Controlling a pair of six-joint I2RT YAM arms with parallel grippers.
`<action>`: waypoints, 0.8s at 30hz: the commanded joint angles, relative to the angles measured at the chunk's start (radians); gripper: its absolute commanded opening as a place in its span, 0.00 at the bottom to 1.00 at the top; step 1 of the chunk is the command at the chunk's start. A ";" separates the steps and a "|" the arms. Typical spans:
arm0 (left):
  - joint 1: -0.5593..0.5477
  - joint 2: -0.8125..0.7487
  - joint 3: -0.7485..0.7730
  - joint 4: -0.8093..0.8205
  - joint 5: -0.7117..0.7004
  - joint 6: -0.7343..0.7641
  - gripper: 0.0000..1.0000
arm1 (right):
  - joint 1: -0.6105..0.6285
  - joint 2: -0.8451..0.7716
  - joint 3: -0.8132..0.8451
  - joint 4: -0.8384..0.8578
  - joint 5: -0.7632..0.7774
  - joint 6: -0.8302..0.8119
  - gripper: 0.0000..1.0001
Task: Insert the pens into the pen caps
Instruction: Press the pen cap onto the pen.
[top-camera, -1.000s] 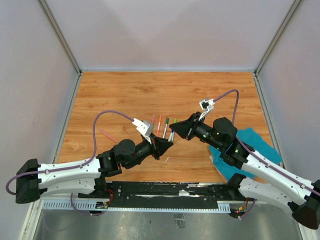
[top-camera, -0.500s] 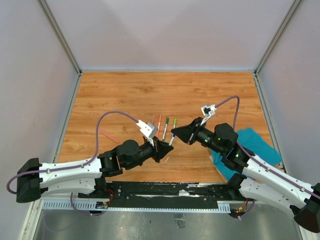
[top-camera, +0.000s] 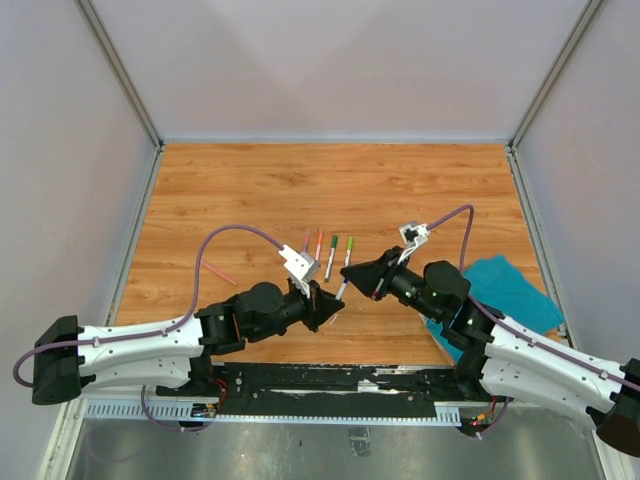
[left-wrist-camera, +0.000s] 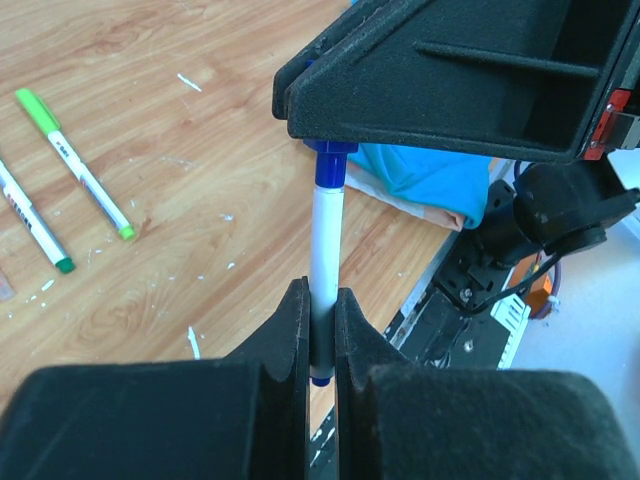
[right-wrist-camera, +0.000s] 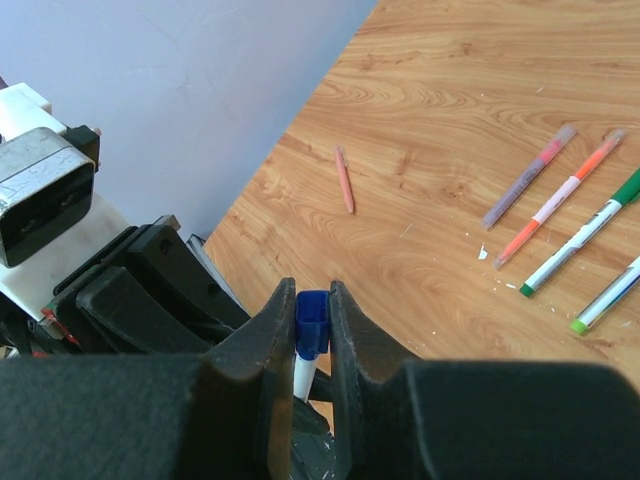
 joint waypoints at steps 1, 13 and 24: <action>0.010 -0.035 0.078 0.173 -0.069 0.001 0.00 | 0.112 0.016 -0.077 -0.101 -0.090 0.008 0.01; 0.010 -0.062 0.081 0.182 -0.066 0.006 0.00 | 0.256 0.072 -0.157 0.005 -0.001 0.066 0.00; 0.011 -0.077 0.075 0.177 -0.076 0.011 0.01 | 0.317 0.049 -0.167 -0.035 0.113 0.047 0.01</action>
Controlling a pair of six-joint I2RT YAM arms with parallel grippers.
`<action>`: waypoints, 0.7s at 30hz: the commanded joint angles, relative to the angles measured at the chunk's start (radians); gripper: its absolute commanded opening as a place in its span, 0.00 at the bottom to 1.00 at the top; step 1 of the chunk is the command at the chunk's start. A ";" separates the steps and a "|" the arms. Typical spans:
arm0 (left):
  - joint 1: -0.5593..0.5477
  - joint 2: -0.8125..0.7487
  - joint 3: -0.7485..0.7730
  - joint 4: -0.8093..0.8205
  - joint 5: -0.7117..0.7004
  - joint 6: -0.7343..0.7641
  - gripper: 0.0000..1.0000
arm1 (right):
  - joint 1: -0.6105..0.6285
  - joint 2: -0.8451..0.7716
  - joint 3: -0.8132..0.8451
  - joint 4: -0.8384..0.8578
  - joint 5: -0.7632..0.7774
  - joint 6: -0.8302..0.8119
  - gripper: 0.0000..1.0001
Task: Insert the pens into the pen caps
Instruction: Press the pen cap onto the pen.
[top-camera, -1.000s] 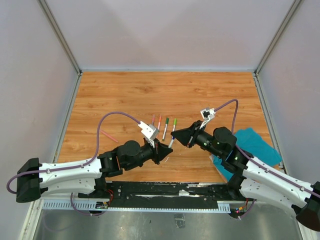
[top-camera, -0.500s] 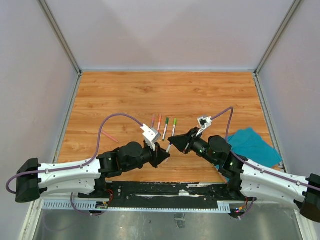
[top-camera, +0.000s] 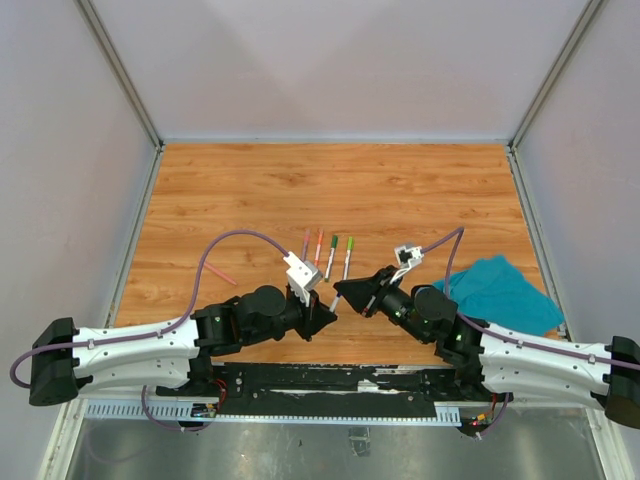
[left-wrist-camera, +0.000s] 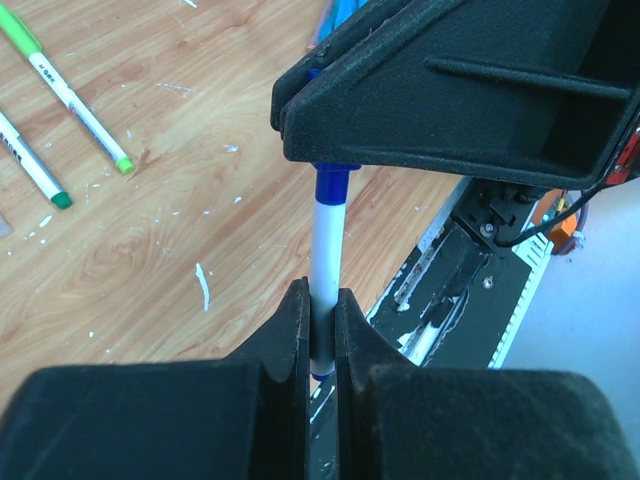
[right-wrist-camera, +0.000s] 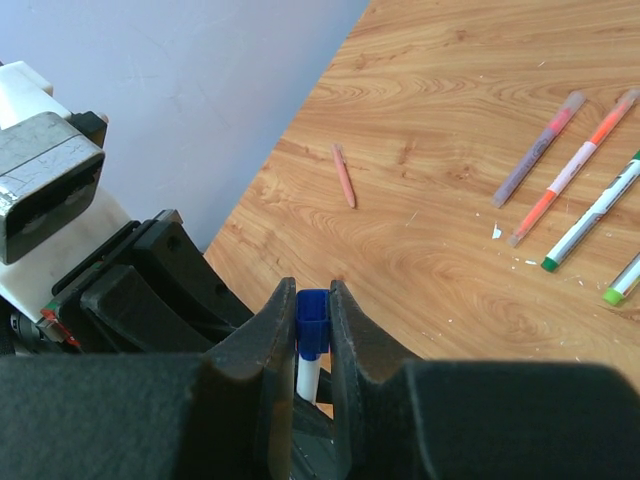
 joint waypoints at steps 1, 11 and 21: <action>0.022 -0.040 0.073 0.345 -0.122 0.009 0.01 | 0.082 0.004 -0.014 -0.242 -0.165 -0.022 0.01; 0.021 -0.026 0.063 0.327 -0.106 0.020 0.00 | 0.083 -0.073 0.231 -0.361 -0.011 -0.233 0.08; 0.022 -0.017 0.057 0.300 -0.121 0.008 0.00 | 0.083 -0.187 0.369 -0.414 0.041 -0.428 0.41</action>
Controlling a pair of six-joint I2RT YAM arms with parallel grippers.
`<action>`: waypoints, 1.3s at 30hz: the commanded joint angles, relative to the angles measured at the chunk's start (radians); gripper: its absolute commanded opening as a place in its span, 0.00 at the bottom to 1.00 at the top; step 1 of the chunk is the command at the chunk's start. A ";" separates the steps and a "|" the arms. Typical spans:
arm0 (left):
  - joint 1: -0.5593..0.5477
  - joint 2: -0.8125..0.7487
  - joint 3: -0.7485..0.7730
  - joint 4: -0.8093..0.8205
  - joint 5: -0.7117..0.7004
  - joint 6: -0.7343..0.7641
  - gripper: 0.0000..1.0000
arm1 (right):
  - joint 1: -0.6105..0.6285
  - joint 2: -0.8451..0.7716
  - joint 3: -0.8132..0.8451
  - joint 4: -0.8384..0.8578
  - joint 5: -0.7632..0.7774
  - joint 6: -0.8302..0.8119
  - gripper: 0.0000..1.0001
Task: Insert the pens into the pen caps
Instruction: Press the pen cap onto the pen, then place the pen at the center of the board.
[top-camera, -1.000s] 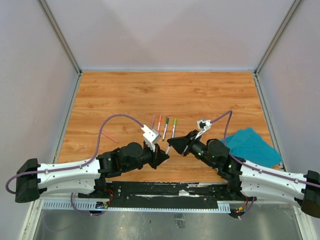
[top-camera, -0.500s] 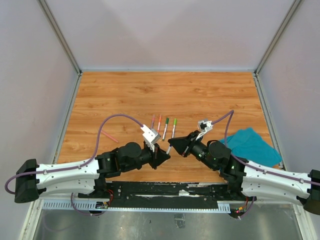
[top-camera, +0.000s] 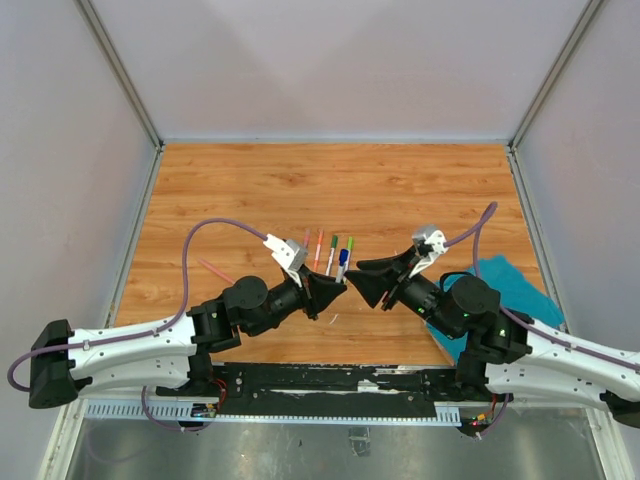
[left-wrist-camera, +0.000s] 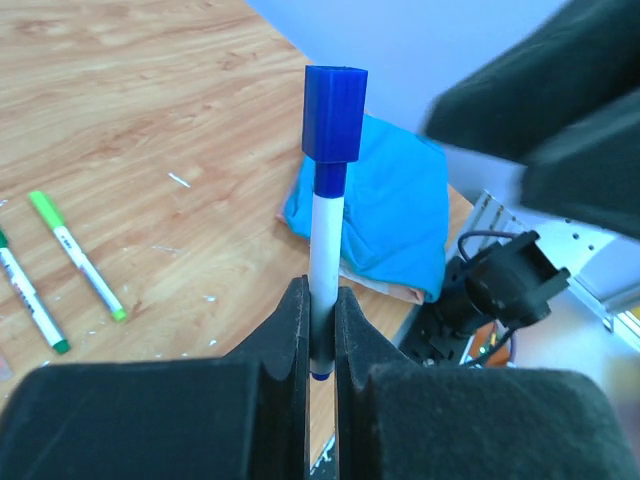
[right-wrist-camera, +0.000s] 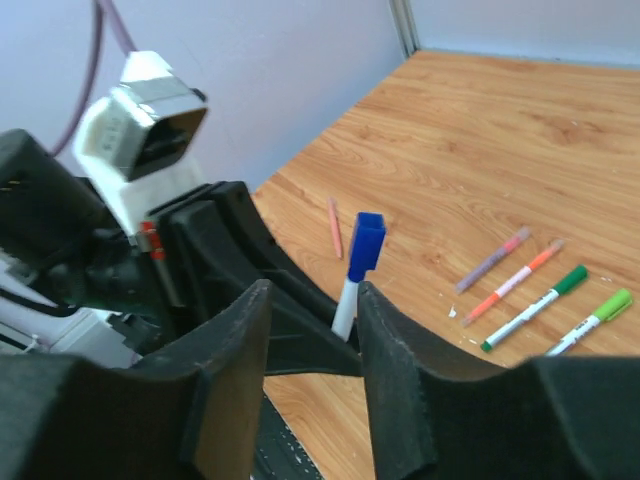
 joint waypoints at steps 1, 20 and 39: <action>0.010 -0.007 0.022 0.048 -0.075 -0.007 0.01 | 0.026 -0.076 0.042 -0.060 -0.017 -0.111 0.45; 0.010 -0.008 0.025 0.050 -0.089 -0.014 0.00 | 0.025 -0.196 -0.073 -0.142 0.019 0.030 0.42; 0.010 0.002 0.010 0.087 -0.056 -0.012 0.00 | 0.026 0.041 -0.072 0.127 0.006 0.152 0.32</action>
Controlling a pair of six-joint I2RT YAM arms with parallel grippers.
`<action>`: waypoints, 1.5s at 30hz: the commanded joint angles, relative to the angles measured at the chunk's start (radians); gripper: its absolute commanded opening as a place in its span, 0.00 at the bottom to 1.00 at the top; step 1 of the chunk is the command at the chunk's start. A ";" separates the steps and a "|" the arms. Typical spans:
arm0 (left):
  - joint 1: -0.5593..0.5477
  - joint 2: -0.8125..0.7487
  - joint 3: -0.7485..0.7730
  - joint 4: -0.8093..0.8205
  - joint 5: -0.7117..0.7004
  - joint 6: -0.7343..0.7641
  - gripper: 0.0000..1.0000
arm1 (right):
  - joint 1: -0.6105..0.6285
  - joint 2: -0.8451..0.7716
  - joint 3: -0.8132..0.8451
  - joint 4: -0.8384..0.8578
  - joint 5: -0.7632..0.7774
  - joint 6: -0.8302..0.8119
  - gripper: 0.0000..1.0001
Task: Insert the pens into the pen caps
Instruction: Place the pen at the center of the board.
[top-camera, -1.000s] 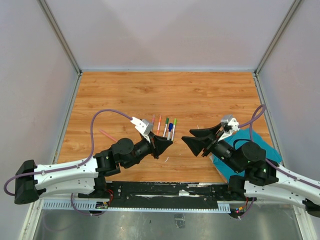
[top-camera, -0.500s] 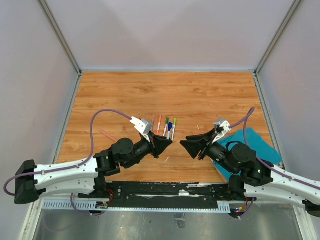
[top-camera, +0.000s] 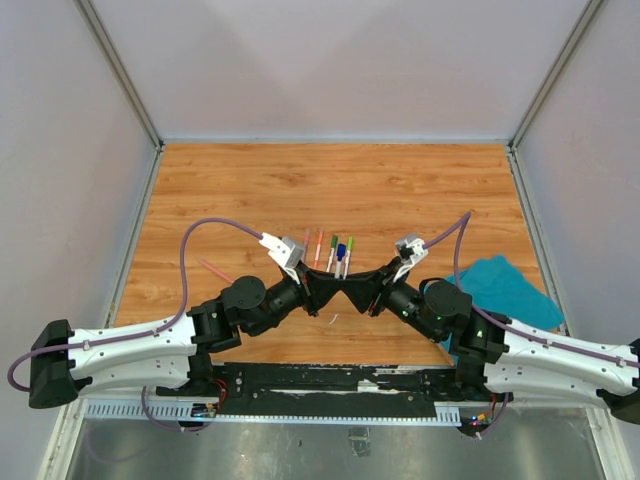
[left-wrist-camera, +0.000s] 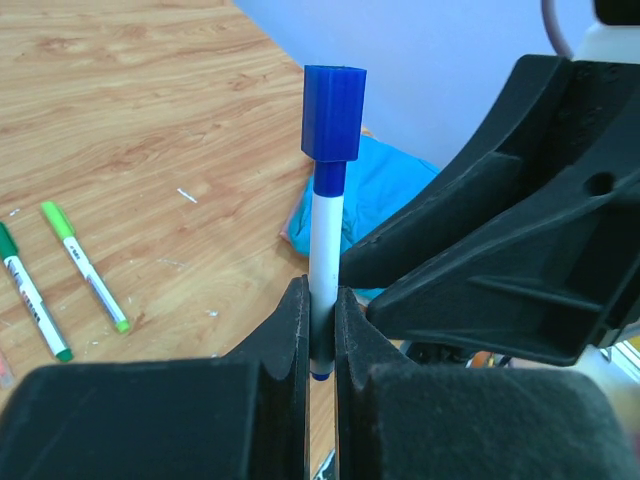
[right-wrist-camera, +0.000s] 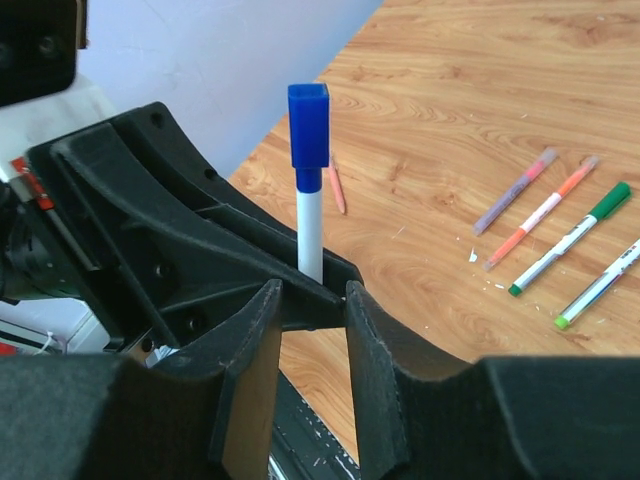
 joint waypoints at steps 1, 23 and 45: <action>0.004 0.002 0.008 0.058 0.009 0.004 0.00 | 0.014 0.034 0.032 0.081 -0.004 0.028 0.31; 0.004 -0.014 -0.004 0.059 0.007 0.005 0.01 | 0.014 0.035 0.051 0.073 0.109 0.038 0.35; 0.004 -0.007 0.004 0.054 0.025 0.017 0.01 | -0.029 0.132 0.094 0.058 0.006 0.068 0.22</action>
